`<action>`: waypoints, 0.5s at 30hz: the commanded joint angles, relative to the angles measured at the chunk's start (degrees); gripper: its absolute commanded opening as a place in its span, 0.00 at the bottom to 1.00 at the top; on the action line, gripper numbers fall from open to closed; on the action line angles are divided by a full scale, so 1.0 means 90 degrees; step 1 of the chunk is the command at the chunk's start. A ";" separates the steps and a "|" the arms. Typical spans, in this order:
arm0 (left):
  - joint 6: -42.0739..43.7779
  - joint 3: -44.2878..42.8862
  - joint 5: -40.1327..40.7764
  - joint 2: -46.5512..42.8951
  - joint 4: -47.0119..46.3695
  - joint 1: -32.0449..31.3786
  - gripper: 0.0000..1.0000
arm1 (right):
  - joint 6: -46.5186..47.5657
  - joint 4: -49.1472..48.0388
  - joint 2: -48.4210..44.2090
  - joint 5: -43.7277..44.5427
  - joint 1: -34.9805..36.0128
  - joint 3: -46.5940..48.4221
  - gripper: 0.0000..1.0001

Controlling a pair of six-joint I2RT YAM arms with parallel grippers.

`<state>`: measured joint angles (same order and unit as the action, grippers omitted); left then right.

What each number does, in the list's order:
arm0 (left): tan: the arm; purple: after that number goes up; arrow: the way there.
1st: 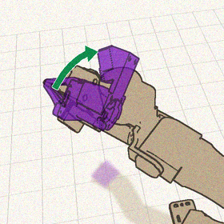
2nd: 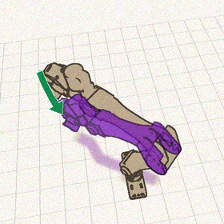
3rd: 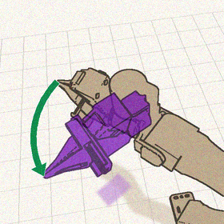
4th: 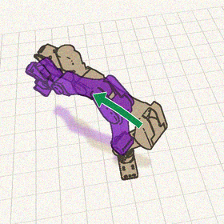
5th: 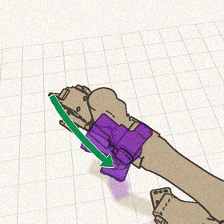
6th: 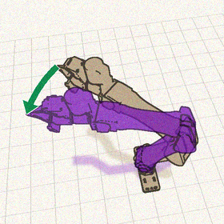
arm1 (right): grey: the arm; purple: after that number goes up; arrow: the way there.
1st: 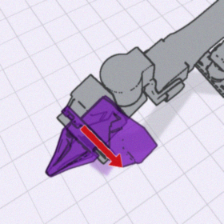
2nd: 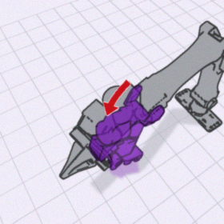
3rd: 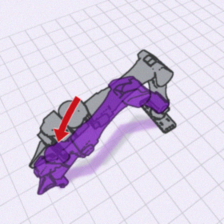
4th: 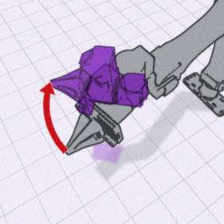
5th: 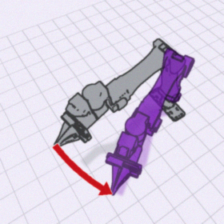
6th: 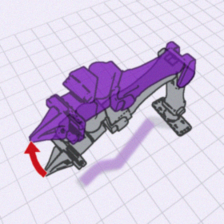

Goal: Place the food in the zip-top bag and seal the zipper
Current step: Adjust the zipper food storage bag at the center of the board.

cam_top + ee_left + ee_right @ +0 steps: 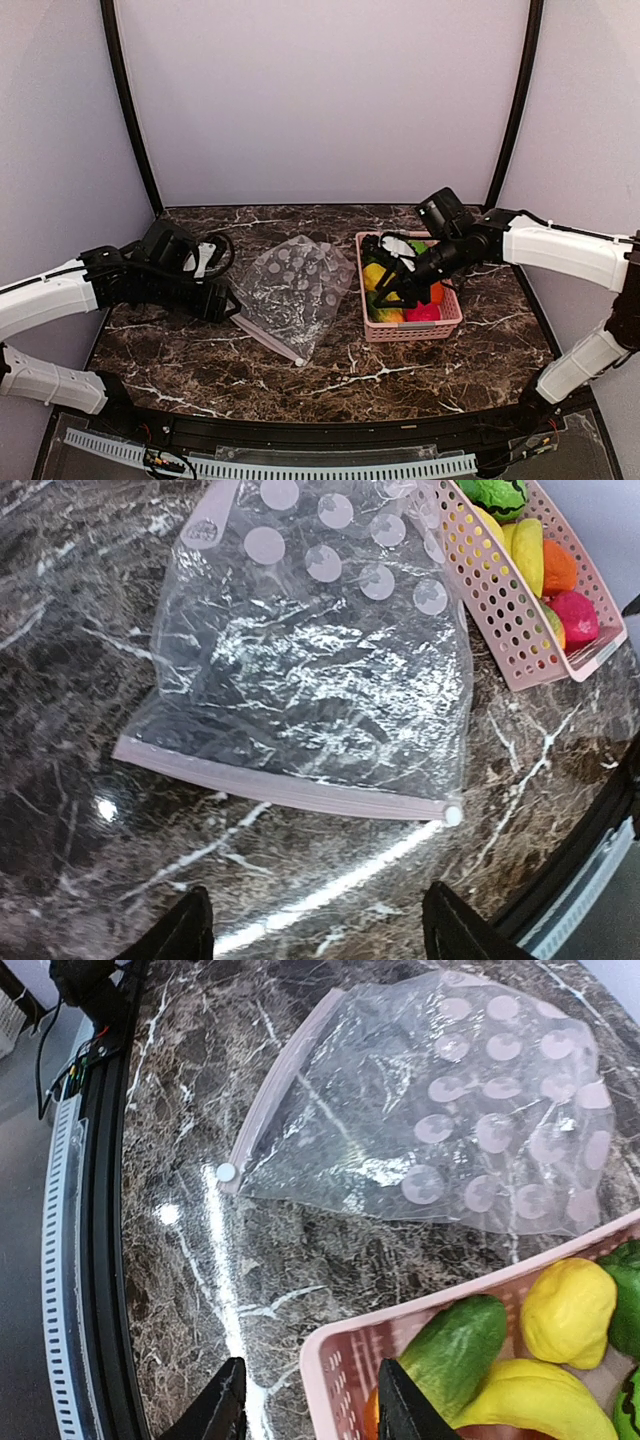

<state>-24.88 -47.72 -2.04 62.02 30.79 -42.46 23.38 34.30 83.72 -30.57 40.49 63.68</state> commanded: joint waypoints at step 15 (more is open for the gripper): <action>0.6151 0.1160 0.2753 0.0512 -0.2020 -0.1524 0.48 | -0.0577 -0.1421 -0.1180 -0.0659 -0.2272 -0.1350 0.42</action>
<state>18.50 -39.16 18.06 64.99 19.11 -50.87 20.40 26.74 75.37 -34.02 25.34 53.43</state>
